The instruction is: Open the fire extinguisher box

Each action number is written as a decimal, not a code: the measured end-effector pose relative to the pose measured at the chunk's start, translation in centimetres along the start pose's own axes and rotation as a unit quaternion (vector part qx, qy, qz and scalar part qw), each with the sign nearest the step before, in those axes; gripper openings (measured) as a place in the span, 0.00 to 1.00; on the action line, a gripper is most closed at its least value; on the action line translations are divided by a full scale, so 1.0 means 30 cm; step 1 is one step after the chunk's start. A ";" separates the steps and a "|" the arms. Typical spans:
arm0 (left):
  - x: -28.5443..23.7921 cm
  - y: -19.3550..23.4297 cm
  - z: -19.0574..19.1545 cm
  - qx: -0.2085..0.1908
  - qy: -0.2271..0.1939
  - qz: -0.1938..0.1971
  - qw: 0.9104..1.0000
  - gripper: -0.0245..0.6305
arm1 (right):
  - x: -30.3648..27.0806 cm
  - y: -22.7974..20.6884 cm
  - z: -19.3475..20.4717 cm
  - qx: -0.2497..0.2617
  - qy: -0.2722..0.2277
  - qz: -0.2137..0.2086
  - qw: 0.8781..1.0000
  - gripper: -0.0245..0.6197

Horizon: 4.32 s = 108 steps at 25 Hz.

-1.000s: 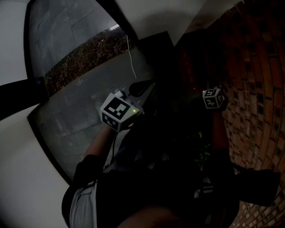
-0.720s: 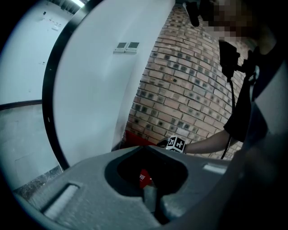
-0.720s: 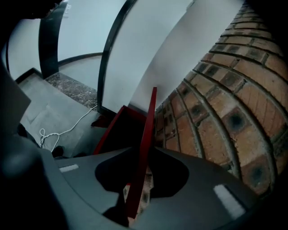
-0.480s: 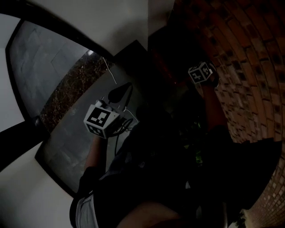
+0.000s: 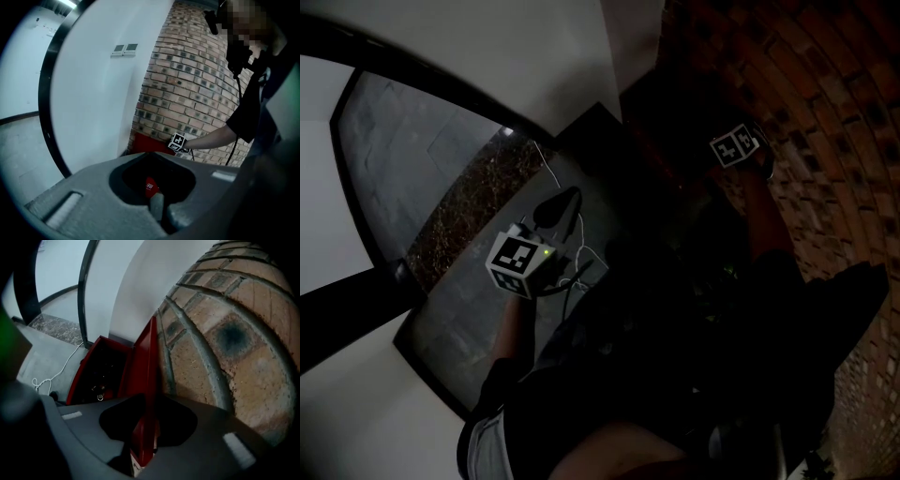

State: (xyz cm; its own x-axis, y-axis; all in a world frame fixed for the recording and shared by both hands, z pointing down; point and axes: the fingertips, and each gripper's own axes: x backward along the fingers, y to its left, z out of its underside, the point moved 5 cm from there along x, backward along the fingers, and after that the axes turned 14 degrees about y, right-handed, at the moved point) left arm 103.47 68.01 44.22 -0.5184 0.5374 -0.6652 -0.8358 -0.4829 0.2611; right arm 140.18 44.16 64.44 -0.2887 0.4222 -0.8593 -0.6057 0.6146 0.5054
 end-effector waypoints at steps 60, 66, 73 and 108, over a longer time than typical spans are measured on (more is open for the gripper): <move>0.656 0.259 0.451 0.167 -0.108 -0.215 0.956 0.04 | 1.287 0.833 -0.656 0.224 -0.408 -0.446 0.764 0.04; 0.631 0.358 0.321 0.169 -0.123 -0.245 0.947 0.04 | 1.372 0.854 -0.765 0.277 -0.420 -0.503 0.702 0.04; 0.632 0.425 0.252 0.197 -0.132 -0.306 0.922 0.04 | 1.286 0.830 -0.887 0.295 -0.414 -0.536 0.674 0.04; 0.875 0.704 0.412 0.216 -0.159 -0.365 0.891 0.04 | 1.520 1.282 -1.056 0.376 -0.400 -0.590 0.592 0.04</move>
State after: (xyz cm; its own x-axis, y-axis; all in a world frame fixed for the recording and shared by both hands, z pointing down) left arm 69.98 80.47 40.91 0.2254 0.8016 -0.5537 -0.9272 0.3510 0.1307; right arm 80.25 65.93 42.20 0.6325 -0.6008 -0.4888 0.5519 0.7924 -0.2599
